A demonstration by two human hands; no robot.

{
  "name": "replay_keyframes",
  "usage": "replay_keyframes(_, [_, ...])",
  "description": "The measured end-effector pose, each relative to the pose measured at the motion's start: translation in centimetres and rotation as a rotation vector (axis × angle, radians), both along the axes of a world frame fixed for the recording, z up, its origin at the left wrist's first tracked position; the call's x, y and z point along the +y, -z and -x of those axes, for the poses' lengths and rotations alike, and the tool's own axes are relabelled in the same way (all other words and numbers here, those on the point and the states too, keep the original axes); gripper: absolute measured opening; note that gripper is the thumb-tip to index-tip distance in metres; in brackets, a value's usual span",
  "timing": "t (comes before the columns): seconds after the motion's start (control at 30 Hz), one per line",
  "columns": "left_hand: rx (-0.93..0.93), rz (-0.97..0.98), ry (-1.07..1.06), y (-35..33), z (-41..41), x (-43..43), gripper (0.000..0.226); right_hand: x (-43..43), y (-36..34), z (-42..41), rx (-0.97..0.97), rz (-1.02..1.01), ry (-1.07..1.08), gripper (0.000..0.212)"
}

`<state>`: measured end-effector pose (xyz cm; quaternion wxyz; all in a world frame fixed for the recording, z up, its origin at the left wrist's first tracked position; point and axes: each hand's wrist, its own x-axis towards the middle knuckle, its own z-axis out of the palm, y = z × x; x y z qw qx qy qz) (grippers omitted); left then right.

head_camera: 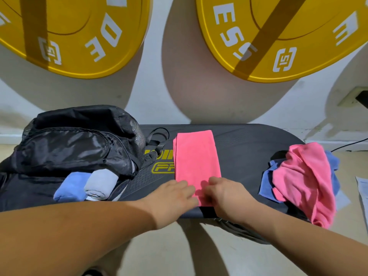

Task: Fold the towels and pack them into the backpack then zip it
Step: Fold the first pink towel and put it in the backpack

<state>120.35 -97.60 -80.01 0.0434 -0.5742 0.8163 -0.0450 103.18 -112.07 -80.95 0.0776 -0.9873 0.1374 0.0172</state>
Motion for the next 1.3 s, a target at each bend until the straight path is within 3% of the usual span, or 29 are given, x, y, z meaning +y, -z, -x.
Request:
replay_keyframes(0.17, [-0.031,-0.075,0.117,0.5,0.4,0.4,0.015,0.2,0.1,1.2,-0.043,0.054,-0.138,0.014])
replay_keyframes(0.27, [0.012,-0.102,0.031,0.5,0.2,0.4,0.022,0.0,-0.2,2.0,-0.053,0.098,-0.199,0.011])
replay_keyframes(0.37, [0.085,-0.106,-0.096,0.1,0.5,0.2,0.012,-0.6,0.4,2.6,-0.08,0.1,-0.199,0.005])
replay_keyframes(0.53, [0.131,-0.201,-0.261,-0.2,0.9,-0.1,0.016,-1.2,1.2,2.9,-0.11,0.161,-0.157,0.007])
replay_keyframes(0.63, [0.171,-0.152,-0.277,0.2,0.6,-0.4,0.017,-1.2,0.8,2.5,-0.124,0.017,-0.044,0.018])
replay_keyframes(0.73, [0.381,-0.23,-0.416,0.6,-0.2,-0.4,0.026,-1.8,-1.1,1.7,-0.027,-0.291,0.119,0.012])
replay_keyframes(0.9, [1.115,-0.349,-0.829,1.4,-1.0,-0.3,0.006,-2.5,-3.3,0.8,0.251,-0.805,0.554,0.017])
replay_keyframes(0.97, [1.226,-0.333,-0.959,1.7,-1.3,-0.4,0.013,-2.3,-3.0,0.8,0.235,-0.897,0.671,0.007])
replay_keyframes(1.03, [1.191,-0.316,-1.02,1.6,-1.4,-0.6,0.017,-2.1,-2.4,0.6,0.189,-0.918,0.759,0.003])
replay_keyframes(1.1, [0.985,-0.246,-0.962,1.5,-1.7,-0.7,0.022,-1.9,-1.9,0.4,0.118,-0.848,0.753,0.006])
replay_keyframes(1.17, [0.701,-0.17,-0.755,0.8,-1.8,-0.7,0.025,-1.9,-1.5,0.3,0.082,-0.555,0.596,0.014])
replay_keyframes(1.23, [0.466,-0.109,-0.474,-0.1,-1.4,-0.7,0.011,-1.4,-1.0,0.2,0.037,-0.185,0.37,0.012])
replay_keyframes(1.3, [0.195,-0.114,-0.232,-0.9,-0.3,-0.8,0.015,-0.7,-0.5,0.2,-0.03,-0.016,0.152,0.011])
